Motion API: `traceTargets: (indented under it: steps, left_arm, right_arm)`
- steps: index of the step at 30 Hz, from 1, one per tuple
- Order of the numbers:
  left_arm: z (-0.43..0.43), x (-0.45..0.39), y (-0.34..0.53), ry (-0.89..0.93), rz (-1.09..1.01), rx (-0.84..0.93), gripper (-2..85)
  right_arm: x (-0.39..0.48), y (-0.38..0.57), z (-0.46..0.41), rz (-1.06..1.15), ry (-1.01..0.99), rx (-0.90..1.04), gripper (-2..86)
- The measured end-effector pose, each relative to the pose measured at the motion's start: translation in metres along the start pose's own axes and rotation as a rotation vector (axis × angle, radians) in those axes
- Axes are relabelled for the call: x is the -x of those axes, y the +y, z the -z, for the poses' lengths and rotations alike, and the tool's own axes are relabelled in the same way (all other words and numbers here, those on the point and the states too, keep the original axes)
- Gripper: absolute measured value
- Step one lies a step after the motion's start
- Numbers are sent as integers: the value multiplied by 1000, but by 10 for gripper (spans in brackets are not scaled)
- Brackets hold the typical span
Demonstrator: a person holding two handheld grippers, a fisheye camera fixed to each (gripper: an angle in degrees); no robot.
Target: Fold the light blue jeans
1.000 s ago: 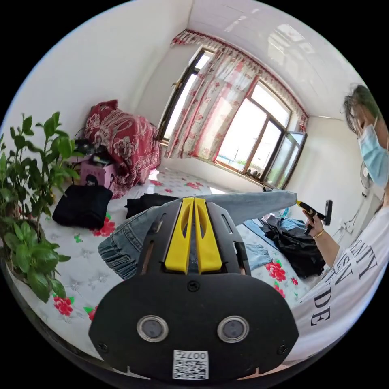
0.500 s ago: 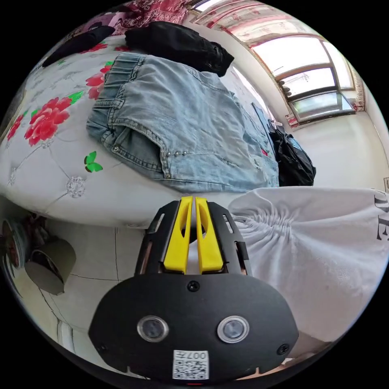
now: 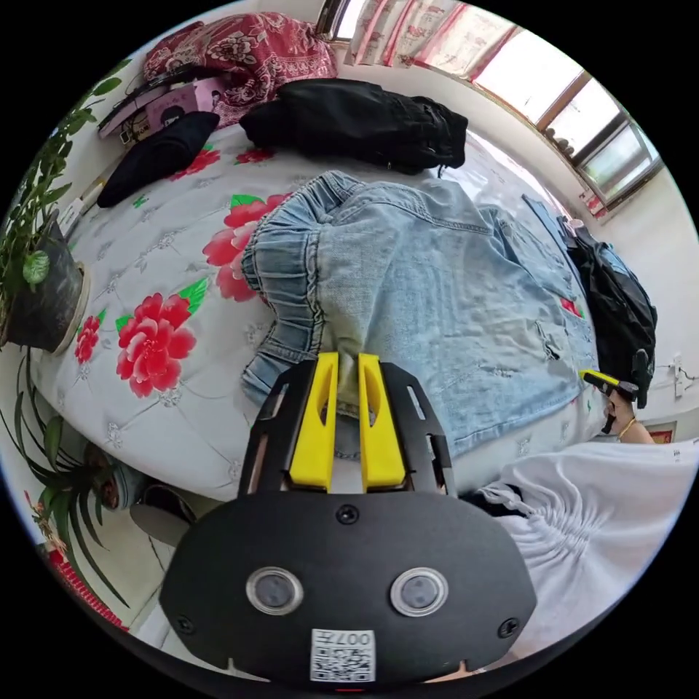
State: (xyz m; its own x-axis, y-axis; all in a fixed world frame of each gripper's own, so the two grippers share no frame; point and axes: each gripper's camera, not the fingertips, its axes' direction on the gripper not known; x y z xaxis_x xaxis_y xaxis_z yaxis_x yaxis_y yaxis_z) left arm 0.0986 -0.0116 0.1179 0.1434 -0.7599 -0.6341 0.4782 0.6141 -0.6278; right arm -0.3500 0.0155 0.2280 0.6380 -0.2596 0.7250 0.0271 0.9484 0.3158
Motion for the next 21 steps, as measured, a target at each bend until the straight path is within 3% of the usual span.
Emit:
traceTargets:
  steps: [1,4,7,14,17,21]
  left_arm:
    - [-1,-8,4,45,-67,38,25]
    - [-6,-22,20,320,-270,233,7]
    - [4,-2,29,583,-282,341,-1]
    - [63,77,-64,397,-13,-95,69]
    - [25,69,-129,337,-54,-30,111]
    - [-38,49,-184,367,-112,168,132]
  right_arm:
    - [8,19,5,74,61,-83,2]
    - [4,56,-8,76,200,-14,-1]
    - [-27,68,-1,-42,185,74,-1]
    - [-47,-30,86,-149,-5,-337,20]
    - [-32,-116,82,-95,-134,-309,36]
    - [-11,-201,73,-27,-92,-270,58]
